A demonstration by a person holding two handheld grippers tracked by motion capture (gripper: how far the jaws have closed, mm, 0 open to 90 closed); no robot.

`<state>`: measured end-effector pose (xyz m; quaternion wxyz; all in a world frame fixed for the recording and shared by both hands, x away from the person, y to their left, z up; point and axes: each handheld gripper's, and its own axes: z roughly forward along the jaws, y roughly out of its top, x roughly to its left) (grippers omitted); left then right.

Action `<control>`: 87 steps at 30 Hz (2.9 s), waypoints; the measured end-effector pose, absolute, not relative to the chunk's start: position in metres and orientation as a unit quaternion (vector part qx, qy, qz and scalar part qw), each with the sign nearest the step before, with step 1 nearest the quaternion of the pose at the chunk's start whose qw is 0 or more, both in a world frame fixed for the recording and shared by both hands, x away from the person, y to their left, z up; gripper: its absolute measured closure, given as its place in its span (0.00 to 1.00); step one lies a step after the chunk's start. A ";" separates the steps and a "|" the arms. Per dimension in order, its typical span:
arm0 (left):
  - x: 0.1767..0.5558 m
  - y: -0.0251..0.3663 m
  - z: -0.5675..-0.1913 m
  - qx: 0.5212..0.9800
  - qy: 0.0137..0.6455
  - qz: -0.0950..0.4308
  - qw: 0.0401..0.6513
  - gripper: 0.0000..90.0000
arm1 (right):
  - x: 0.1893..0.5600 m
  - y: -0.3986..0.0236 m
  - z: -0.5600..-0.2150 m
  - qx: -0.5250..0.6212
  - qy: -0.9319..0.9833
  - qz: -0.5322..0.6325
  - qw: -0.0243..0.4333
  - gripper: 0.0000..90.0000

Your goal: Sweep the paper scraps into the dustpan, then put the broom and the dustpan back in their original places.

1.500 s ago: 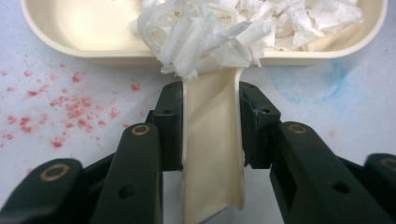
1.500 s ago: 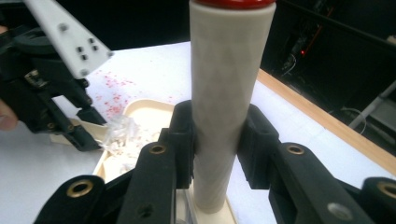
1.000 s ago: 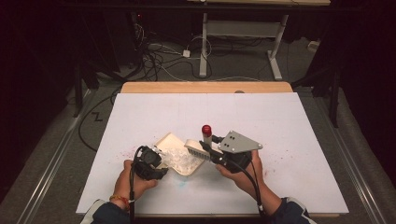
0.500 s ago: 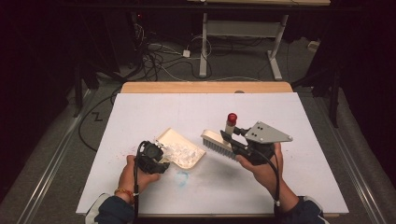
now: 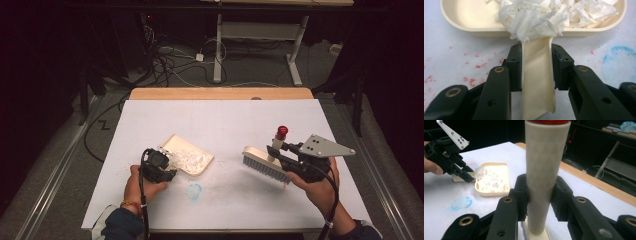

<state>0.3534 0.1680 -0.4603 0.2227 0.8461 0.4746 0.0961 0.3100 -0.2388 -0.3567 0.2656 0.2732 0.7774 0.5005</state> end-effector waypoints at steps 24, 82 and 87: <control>0.359 0.200 -0.460 0.801 0.538 0.126 0.231 0.70 | 0.299 -0.295 -0.355 0.280 0.809 0.479 0.195 0.78; 0.283 0.185 -0.474 0.822 0.369 0.242 0.360 0.25 | 0.434 -0.269 -0.394 0.431 0.734 0.416 0.320 0.46; 0.282 0.179 -0.474 0.824 0.355 0.246 0.366 0.23 | 0.427 -0.264 -0.401 0.421 0.730 0.422 0.334 0.44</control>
